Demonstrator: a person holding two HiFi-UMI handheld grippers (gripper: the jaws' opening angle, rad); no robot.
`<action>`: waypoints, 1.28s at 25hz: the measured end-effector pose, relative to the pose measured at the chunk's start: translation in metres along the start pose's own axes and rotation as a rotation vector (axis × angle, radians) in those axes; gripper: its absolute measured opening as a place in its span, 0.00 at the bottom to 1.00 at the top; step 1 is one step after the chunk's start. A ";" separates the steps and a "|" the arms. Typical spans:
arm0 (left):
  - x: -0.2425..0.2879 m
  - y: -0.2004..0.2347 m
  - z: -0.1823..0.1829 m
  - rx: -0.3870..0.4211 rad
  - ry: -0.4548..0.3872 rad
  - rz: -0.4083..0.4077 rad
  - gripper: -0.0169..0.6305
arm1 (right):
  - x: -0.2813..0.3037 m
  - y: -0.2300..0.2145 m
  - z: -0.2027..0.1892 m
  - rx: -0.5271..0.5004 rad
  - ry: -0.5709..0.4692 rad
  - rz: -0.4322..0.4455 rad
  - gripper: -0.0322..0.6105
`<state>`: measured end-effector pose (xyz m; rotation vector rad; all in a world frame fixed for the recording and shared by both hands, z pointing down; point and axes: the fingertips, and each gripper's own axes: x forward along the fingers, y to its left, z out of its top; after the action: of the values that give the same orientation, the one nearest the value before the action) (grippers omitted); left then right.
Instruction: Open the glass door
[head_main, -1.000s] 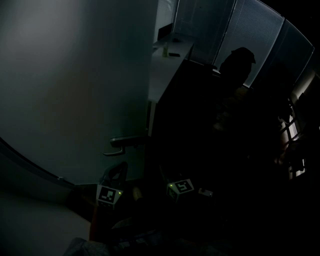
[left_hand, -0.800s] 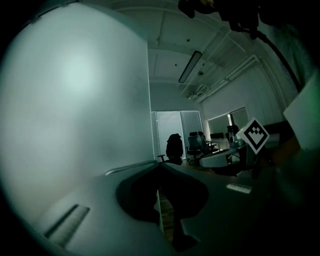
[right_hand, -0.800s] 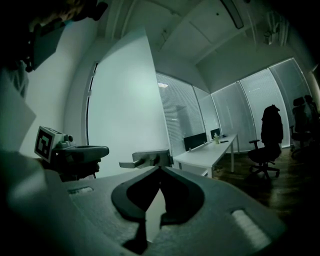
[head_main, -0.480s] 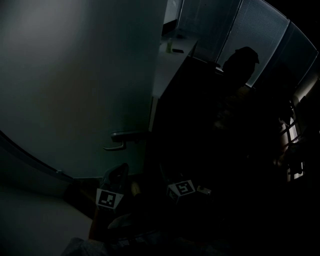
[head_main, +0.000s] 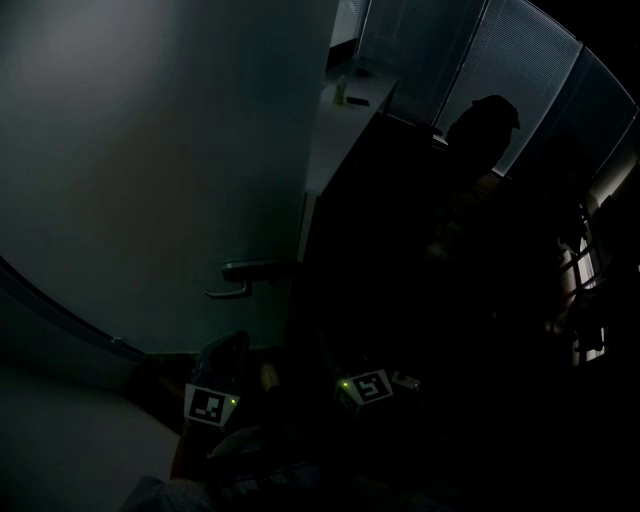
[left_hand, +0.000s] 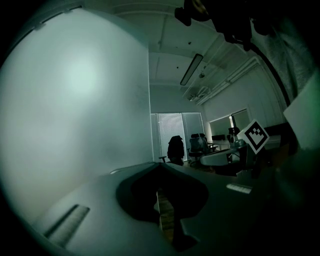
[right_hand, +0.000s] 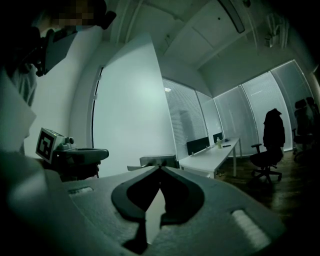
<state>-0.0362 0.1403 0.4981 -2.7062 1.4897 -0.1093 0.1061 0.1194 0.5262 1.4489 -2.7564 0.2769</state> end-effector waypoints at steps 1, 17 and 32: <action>-0.003 0.001 0.000 -0.001 0.001 0.007 0.03 | -0.002 0.001 0.001 -0.003 -0.004 0.000 0.05; -0.012 0.010 0.000 -0.007 0.002 0.041 0.03 | -0.009 0.005 0.005 -0.026 -0.021 -0.001 0.05; -0.011 0.012 0.004 0.009 -0.015 0.045 0.03 | -0.002 0.012 0.004 -0.027 -0.010 0.016 0.05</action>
<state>-0.0513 0.1431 0.4925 -2.6587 1.5414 -0.0933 0.0979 0.1273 0.5208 1.4271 -2.7691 0.2320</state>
